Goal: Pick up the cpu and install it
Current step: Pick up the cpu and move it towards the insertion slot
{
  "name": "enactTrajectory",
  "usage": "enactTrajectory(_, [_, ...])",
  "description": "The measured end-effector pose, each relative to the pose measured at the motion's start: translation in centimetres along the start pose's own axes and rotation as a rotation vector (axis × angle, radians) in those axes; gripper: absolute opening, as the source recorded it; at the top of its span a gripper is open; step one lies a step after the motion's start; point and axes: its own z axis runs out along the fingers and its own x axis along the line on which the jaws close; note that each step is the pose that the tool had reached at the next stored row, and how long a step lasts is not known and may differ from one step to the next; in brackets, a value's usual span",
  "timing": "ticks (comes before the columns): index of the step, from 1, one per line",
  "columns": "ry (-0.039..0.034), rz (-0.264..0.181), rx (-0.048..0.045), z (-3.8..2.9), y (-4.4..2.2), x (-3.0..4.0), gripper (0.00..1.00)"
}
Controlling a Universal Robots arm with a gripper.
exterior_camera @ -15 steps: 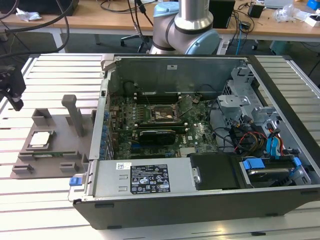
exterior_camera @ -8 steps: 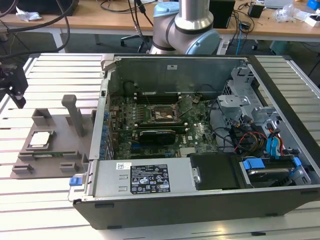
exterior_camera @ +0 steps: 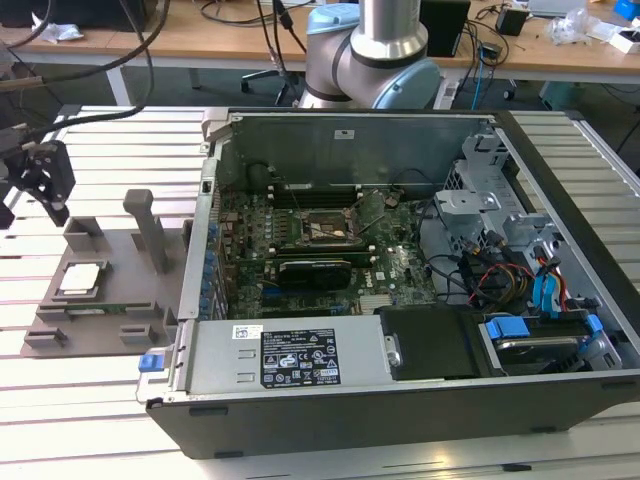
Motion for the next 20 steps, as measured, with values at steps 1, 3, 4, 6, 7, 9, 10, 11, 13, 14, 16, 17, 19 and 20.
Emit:
enactTrajectory(1, [-0.0003, -0.025, -0.0005, 0.36, 0.01, -0.08, 0.66])
enactTrajectory(3, [-0.0002, -0.035, -0.0007, 0.83, 0.01, -0.19, 0.66])
enactTrajectory(4, [0.0, -0.035, -0.0008, 1.01, 0.02, -0.24, 0.66])
enactTrajectory(6, [0.0001, -0.035, -0.0008, 1.31, 0.03, -0.27, 0.66])
enactTrajectory(7, [0.0002, -0.035, -0.0008, 1.45, 0.03, -0.29, 0.66])
enactTrajectory(9, [0.0003, -0.035, -0.0008, 1.71, 0.03, -0.29, 0.66])
enactTrajectory(10, [0.0004, -0.035, -0.0008, 1.82, 0.04, -0.3, 0.66])
enactTrajectory(11, [0.0003, -0.035, -0.0008, 1.94, 0.04, -0.3, 0.66])
enactTrajectory(13, [0.0004, -0.035, -0.0008, 2.29, 0.04, -0.3, 0.66])
enactTrajectory(14, [0.0004, -0.035, -0.0008, 2.37, 0.05, -0.29, 0.66])
enactTrajectory(16, [0.0006, -0.035, -0.0007, 2.84, 0.06, -0.29, 0.66])
enactTrajectory(17, [0.0005, -0.035, -0.0008, 2.96, 0.06, -0.29, 0.66])
enactTrajectory(19, [0.0004, -0.035, -0.0008, 3.17, 0.06, -0.28, 0.66])
enactTrajectory(20, [0.0004, -0.035, -0.0008, 3.29, 0.07, -0.28, 0.66])
